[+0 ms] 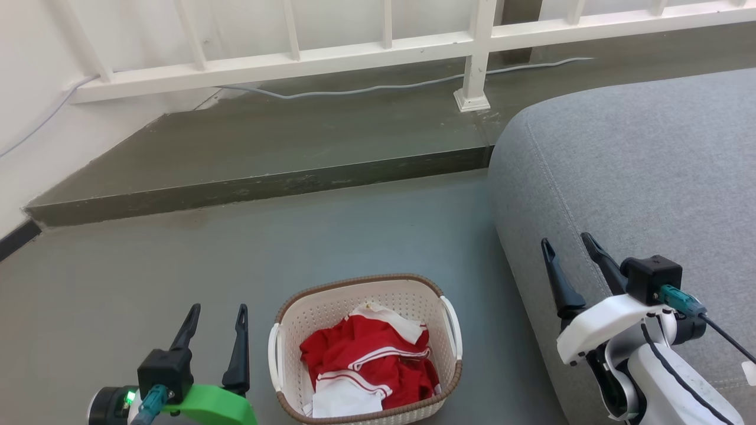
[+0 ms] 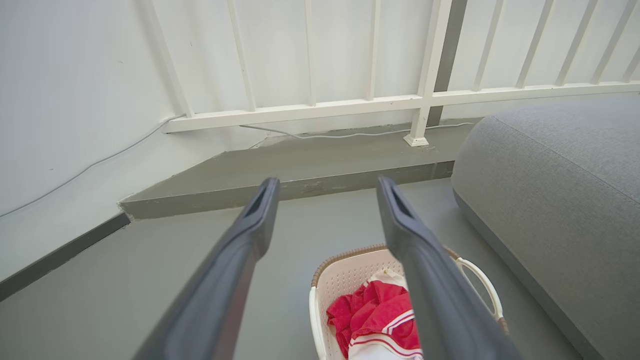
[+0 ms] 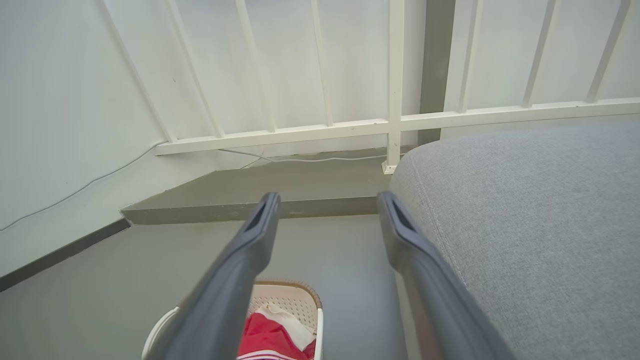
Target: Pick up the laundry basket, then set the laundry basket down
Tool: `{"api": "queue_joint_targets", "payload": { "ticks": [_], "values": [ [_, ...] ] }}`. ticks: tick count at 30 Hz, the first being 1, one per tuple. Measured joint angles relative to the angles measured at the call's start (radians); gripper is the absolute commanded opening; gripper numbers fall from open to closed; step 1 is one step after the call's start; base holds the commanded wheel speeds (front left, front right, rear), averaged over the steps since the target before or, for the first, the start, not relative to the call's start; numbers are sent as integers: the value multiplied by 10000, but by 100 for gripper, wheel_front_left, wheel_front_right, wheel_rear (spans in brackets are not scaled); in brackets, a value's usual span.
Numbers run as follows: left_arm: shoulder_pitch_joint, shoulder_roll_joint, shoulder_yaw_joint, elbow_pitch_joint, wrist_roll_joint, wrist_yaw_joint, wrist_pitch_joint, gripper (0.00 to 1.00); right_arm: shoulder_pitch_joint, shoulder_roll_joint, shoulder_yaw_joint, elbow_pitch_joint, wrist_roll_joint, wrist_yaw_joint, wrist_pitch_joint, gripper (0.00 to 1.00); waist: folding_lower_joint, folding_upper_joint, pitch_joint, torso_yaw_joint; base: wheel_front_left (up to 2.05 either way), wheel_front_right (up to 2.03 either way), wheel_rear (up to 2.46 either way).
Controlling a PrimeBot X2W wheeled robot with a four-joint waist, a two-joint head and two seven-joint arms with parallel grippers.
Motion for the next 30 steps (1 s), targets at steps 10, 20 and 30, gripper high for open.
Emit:
{"api": "queue_joint_targets", "payload": {
  "ticks": [10, 20, 30],
  "values": [
    [383, -44, 230, -313, 111, 42, 0, 100, 196, -46, 2, -318, -63, -86, 4, 100, 0, 0, 67, -1, 0, 0, 0],
    [598, -272, 554, -591, 278, 69, 0, 100, 380, -236, -174, -541, -98, -102, 36, 100, 0, 1, 115, -6, 0, 0, 0],
    [771, -345, 729, -769, 625, 69, 6, 0, 453, -251, -228, -788, -100, -169, 153, 0, 0, 0, 145, -4, 0, 0, 0]
  ]
}}
